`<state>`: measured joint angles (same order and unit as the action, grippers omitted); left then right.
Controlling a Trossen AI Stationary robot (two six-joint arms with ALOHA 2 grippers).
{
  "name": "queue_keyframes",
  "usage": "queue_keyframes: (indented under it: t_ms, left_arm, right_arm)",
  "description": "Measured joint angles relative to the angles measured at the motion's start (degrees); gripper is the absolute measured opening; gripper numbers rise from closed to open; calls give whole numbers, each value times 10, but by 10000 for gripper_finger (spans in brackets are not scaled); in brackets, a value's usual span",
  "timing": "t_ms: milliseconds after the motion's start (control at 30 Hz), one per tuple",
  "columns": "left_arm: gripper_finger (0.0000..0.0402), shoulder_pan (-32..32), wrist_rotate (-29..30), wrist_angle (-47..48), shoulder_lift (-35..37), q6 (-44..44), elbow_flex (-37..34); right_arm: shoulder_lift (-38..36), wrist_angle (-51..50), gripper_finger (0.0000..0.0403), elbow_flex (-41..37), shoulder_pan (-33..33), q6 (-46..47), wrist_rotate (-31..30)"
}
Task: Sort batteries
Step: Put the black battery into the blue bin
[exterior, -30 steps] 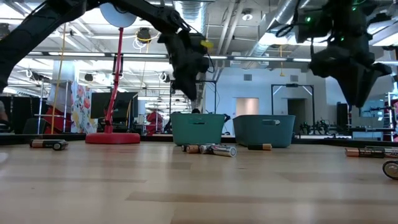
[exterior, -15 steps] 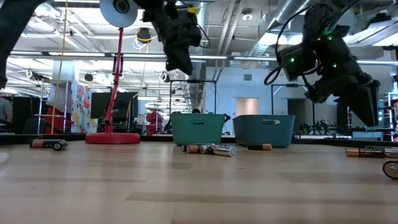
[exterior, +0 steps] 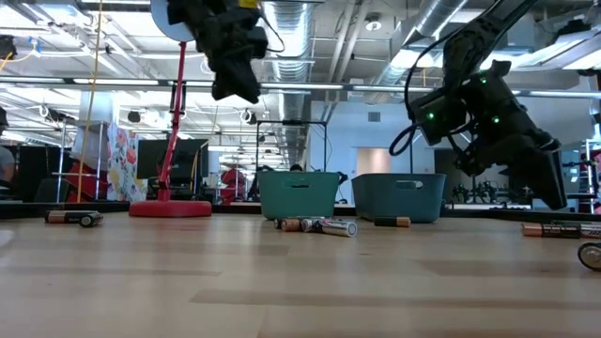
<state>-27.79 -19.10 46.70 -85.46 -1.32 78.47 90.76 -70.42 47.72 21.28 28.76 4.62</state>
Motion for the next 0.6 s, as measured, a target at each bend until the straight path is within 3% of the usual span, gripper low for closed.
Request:
queue_keyframes:
  t_ms: [300, 600]
  left_arm:
    - [77, 4, 14, -13, 27, -29, -23]
    - [77, 16, 40, -12, 27, -28, -23]
  right_arm:
    - [-1, -7, 127, 0, -2, -12, -1]
    - [-1, -11, 198, 0, -2, -8, -15]
